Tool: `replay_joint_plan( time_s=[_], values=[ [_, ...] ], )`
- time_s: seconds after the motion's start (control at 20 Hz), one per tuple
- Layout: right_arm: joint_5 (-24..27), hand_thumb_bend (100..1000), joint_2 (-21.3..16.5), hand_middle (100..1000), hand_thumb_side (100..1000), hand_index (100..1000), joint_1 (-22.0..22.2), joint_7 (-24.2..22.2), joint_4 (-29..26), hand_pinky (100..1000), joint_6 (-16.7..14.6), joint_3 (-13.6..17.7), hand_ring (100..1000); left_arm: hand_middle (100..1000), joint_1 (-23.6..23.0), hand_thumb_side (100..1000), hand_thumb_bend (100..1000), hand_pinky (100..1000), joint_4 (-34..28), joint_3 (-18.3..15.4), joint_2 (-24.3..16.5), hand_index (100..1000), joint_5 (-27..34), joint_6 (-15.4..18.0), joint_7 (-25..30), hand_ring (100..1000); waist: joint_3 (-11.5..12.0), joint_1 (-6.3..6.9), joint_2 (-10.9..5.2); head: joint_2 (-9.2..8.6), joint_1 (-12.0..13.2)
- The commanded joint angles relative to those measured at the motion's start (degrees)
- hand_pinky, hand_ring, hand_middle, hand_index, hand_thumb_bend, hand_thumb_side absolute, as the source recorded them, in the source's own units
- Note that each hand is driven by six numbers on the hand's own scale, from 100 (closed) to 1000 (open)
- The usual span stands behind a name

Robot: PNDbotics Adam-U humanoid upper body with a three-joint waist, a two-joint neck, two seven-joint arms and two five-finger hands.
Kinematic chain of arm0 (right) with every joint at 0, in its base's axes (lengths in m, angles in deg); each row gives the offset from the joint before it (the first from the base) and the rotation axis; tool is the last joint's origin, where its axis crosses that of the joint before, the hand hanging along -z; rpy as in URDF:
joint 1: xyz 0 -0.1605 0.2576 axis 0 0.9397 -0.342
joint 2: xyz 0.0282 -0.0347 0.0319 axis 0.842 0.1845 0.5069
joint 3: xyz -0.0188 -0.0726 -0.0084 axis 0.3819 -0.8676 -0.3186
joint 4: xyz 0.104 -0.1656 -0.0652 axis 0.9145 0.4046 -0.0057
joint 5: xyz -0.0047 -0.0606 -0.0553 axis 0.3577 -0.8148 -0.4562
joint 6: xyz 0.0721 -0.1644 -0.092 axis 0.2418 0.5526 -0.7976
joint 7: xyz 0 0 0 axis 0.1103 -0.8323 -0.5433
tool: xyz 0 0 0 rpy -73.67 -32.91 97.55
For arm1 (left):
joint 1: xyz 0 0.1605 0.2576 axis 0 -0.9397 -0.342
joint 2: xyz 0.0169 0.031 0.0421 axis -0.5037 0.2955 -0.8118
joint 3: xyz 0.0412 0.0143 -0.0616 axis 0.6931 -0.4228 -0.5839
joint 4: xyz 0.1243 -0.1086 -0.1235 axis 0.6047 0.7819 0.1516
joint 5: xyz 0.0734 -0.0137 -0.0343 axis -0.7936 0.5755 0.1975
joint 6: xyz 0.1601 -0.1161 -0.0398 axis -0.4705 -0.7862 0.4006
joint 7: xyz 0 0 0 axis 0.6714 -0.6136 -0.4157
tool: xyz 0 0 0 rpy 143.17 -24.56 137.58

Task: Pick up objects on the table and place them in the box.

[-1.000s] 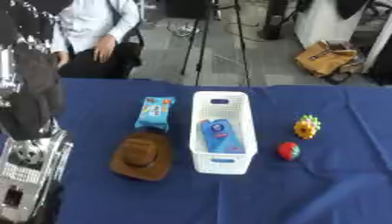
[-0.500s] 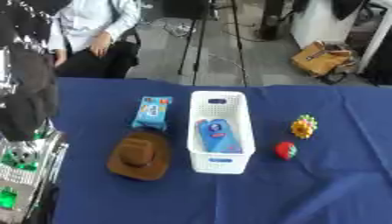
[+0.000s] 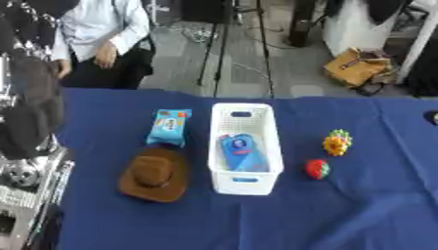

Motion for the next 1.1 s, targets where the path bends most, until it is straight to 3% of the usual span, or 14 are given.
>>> replay_joint_plan(
  time_s=[0.05,0.1,0.15,0.3,0.45,0.55,0.65,0.85,0.9,1.1],
  values=[
    [-0.2,411,0.6,961,842,933,-2.4,-1.4,3.6,878,-2.6,-0.6,928,799,0.6,899,100,838,-0.8,0.0,-1.3,857,0.3,0.0,0.4,760,0.1,-0.13,-1.24,-0.17,-0.1],
    [0.1,534,1.3,959,853,933,-2.8,-1.6,4.6,881,-3.3,-0.9,929,799,0.6,900,100,838,-0.8,0.0,-1.3,857,0.4,-0.1,0.4,760,0.1,-0.15,-1.23,-0.23,-0.1],
    [0.5,413,1.9,959,836,933,-3.2,-1.6,5.2,881,-4.2,-1.4,930,800,0.6,900,100,838,-0.8,0.0,-1.3,857,0.4,-0.1,0.4,760,0.1,-0.18,-1.21,-0.27,-0.1],
    [1.4,453,3.2,946,848,939,-4.0,-0.3,6.1,889,-6.1,-2.5,934,800,0.6,900,100,838,-0.8,0.1,-1.2,856,0.5,-0.2,0.6,761,0.2,-0.18,-1.16,-0.33,-0.2],
    [3.7,508,4.0,926,881,944,-4.4,4.1,5.9,887,-6.0,-2.7,932,800,0.6,900,100,838,-0.8,0.1,-1.1,856,0.6,-0.2,0.6,761,0.2,-0.16,-1.11,-0.38,-0.2],
    [5.6,579,4.6,910,896,953,-4.5,8.6,6.2,886,-4.1,-2.9,932,800,0.6,901,100,838,-0.8,0.1,-1.0,856,0.7,-0.2,0.7,761,0.2,-0.15,-1.08,-0.37,-0.3],
    [7.4,586,5.0,906,897,955,-4.4,12.0,6.7,886,-2.1,-3.5,932,800,0.6,901,100,838,-0.8,0.1,-0.9,856,0.7,-0.2,0.7,761,0.3,-0.15,-1.05,-0.38,-0.3],
    [9.6,628,5.9,892,895,940,-4.6,14.9,7.5,883,1.0,-4.5,932,800,0.7,901,100,838,-0.8,0.2,-0.8,855,0.9,-0.2,0.8,761,0.4,-0.17,-1.04,-0.49,-0.4],
    [9.8,681,6.1,880,899,964,-4.6,15.3,7.6,888,1.7,-4.6,940,800,0.7,900,100,838,-0.8,0.2,-0.7,855,0.9,-0.2,0.8,761,0.4,-0.17,-1.03,-0.51,-0.5],
    [13.6,724,8.3,853,860,975,-4.4,18.3,8.0,894,9.5,-5.4,949,799,0.6,898,100,838,-0.8,0.3,-0.5,853,1.1,-0.3,0.9,761,0.6,-0.18,-0.95,-0.46,-0.6]
  ],
)
